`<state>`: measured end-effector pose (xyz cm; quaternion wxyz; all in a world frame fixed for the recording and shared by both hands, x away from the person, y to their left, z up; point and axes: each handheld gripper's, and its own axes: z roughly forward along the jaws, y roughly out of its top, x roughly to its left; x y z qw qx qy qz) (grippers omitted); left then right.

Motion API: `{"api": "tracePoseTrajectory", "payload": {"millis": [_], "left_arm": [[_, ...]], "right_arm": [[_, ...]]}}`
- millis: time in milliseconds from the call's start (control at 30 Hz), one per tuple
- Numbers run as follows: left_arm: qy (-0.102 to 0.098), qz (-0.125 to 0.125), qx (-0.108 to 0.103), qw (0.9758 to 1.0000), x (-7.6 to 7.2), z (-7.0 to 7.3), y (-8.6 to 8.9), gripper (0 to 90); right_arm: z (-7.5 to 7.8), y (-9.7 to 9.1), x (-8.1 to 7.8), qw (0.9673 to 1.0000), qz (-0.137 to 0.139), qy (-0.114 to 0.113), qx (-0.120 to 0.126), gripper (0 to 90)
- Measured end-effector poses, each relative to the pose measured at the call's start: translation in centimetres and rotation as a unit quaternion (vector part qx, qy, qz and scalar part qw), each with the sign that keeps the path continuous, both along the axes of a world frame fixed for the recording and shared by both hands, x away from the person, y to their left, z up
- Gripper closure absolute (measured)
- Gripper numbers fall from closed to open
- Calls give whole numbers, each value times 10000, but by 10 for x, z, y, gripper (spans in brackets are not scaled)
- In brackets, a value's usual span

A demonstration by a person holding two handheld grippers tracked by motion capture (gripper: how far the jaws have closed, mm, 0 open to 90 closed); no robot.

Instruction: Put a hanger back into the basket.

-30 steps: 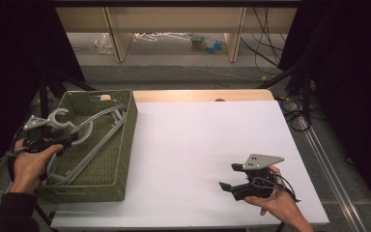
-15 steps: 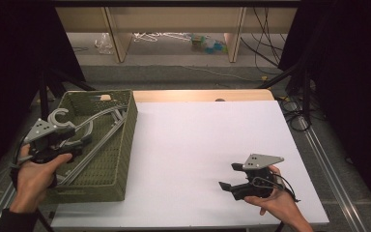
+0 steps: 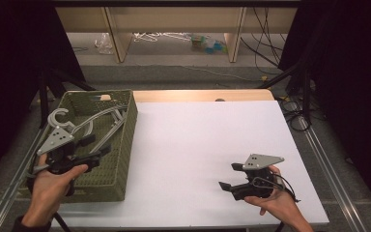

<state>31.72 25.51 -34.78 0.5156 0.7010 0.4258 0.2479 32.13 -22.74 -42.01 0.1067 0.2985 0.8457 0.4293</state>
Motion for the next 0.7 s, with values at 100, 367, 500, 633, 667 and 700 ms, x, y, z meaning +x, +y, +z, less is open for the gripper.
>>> {"api": "tracePoseTrajectory", "payload": {"millis": [100,367,500,633,667,700], "left_arm": [[-74,-157,29,9998,0,-3,-8,312],[-159,-528,55,9985,-1,-8,-25,230],[-243,-707,41,9972,-1,-11,-33,181],[-375,-830,6,9958,-2,-13,-38,167],[-385,-837,-11,9958,-4,-13,-40,166],[-353,-809,-107,9960,-5,-15,-43,165]], "right_arm": [[0,0,0,10000,8,-18,0,225],[0,1,0,10000,-10,5,9,224],[0,1,-1,10000,-3,7,16,225],[0,1,0,10000,-4,-19,22,225],[0,1,0,10000,-6,-17,25,224],[0,1,0,10000,-6,-16,26,225]]}}
